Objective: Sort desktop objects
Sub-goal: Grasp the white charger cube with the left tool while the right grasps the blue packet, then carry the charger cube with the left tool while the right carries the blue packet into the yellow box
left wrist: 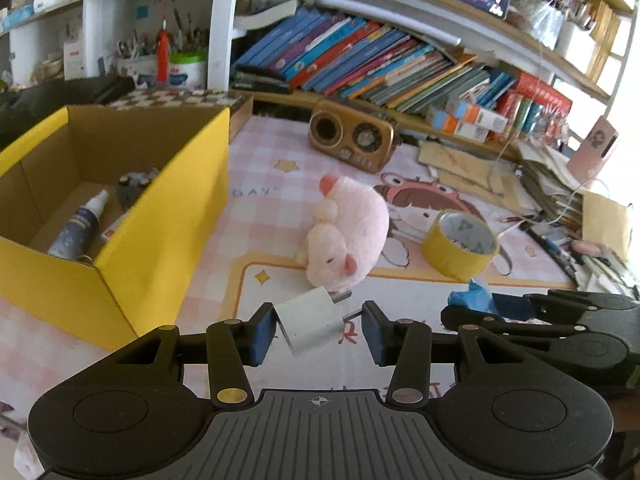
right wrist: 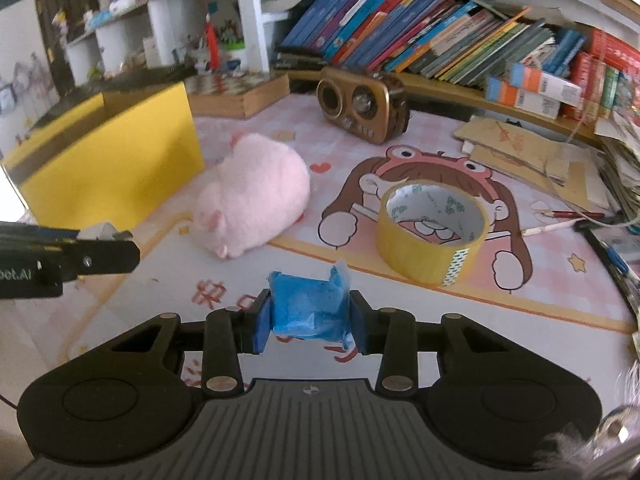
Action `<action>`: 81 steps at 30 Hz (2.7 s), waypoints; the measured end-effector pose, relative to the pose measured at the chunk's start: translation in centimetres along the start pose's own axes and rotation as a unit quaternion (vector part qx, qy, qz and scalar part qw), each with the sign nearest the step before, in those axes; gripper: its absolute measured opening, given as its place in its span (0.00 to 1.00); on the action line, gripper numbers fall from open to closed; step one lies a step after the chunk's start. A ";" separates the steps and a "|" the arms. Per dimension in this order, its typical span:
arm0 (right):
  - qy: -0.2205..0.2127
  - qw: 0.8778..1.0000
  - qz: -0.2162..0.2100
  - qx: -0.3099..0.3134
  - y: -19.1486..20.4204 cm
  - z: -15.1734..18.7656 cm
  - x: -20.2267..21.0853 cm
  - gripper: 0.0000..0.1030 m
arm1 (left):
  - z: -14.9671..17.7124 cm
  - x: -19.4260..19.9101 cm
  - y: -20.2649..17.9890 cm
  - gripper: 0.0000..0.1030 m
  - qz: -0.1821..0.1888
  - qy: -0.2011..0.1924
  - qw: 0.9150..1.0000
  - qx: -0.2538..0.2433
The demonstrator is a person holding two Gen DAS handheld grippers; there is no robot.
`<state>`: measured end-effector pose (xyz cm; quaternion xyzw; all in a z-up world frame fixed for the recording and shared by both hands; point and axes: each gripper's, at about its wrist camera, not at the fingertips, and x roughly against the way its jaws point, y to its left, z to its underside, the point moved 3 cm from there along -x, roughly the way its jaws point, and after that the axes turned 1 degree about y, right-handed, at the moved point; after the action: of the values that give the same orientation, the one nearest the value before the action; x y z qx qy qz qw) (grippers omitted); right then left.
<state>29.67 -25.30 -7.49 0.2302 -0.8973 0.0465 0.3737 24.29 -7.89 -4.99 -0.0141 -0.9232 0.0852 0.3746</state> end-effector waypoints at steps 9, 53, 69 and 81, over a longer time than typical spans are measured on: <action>-0.013 1.000 0.012 -0.016 3.2 0.9 3.0 0.35 | 1.0 2.5 1.8 0.44 0.018 -0.015 1.000 -0.001; 0.013 1.000 0.015 -0.007 23.8 10.5 9.3 0.35 | 12.6 16.1 14.7 0.44 0.041 -0.006 0.999 0.009; -0.007 0.999 -0.015 0.043 27.6 8.7 8.8 0.35 | 12.3 17.8 17.8 0.44 0.014 -0.036 0.999 0.035; 0.003 0.998 -0.027 0.064 28.5 8.0 7.7 0.35 | 11.7 17.0 18.3 0.44 0.005 -0.036 0.998 0.047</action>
<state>6.96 -4.90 -5.32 0.2779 -0.8846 0.0943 0.3623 3.28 9.99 -4.56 0.0025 -0.9310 0.1306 0.3408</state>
